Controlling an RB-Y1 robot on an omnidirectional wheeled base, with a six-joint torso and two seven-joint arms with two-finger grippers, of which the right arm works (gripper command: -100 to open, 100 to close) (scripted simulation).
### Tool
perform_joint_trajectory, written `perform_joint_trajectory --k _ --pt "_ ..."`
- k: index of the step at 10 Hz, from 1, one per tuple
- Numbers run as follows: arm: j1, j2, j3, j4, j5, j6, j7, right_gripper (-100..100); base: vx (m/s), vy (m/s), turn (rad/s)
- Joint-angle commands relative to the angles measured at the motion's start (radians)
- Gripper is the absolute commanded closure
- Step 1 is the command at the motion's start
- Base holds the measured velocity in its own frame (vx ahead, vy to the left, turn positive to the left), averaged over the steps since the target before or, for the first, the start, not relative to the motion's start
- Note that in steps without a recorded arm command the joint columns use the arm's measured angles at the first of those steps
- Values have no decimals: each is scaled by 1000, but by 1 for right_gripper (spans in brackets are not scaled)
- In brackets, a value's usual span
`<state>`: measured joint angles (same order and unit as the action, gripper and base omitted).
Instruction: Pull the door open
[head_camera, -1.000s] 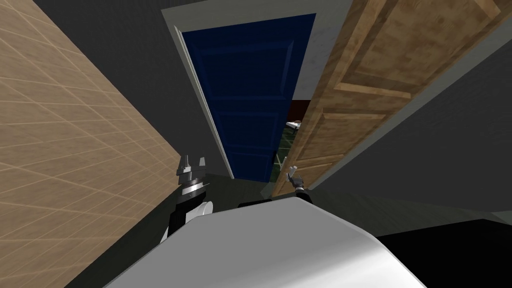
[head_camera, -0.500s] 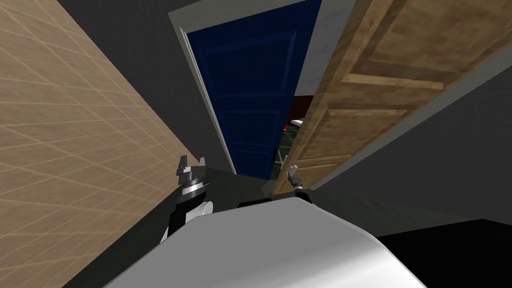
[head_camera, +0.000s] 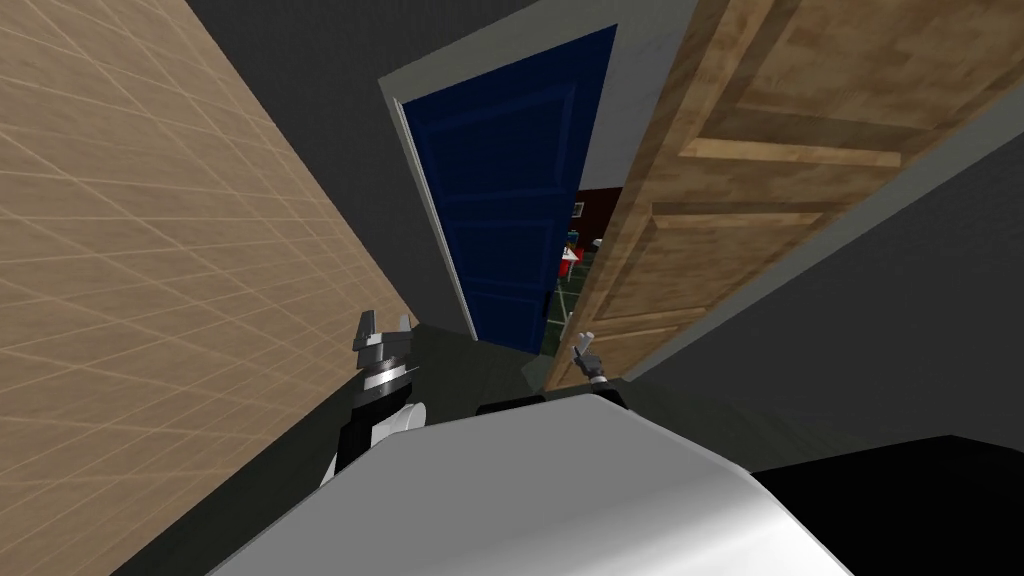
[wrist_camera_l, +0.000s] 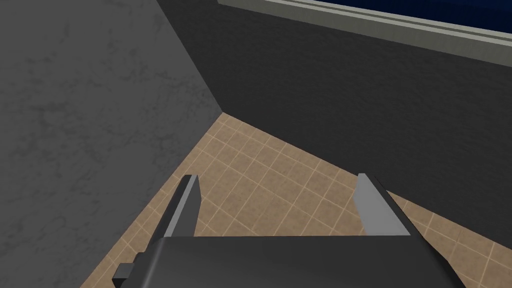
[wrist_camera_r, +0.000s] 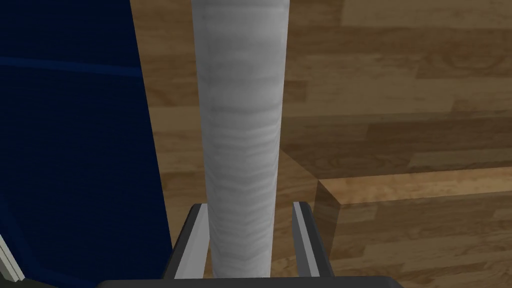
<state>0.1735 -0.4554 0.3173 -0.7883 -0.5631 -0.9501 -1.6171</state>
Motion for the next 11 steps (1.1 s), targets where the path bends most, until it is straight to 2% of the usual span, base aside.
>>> perform_joint_trajectory --k 1,5,6,7,8,11 --pt "10 -34 28 -10 13 -28 -38 100 -227 -98 223" --pt "28 -84 107 -38 50 -84 -112 100 -197 -103 179" --pt "19 -71 100 -25 47 -73 -102 100 -93 -20 41" --pt "27 -84 119 -13 56 -102 -124 100 -165 -49 179" --pt "28 -87 122 -11 58 -109 -128 100 -256 -80 180" --pt "38 -112 147 8 71 -158 -161 100 -244 -89 154"
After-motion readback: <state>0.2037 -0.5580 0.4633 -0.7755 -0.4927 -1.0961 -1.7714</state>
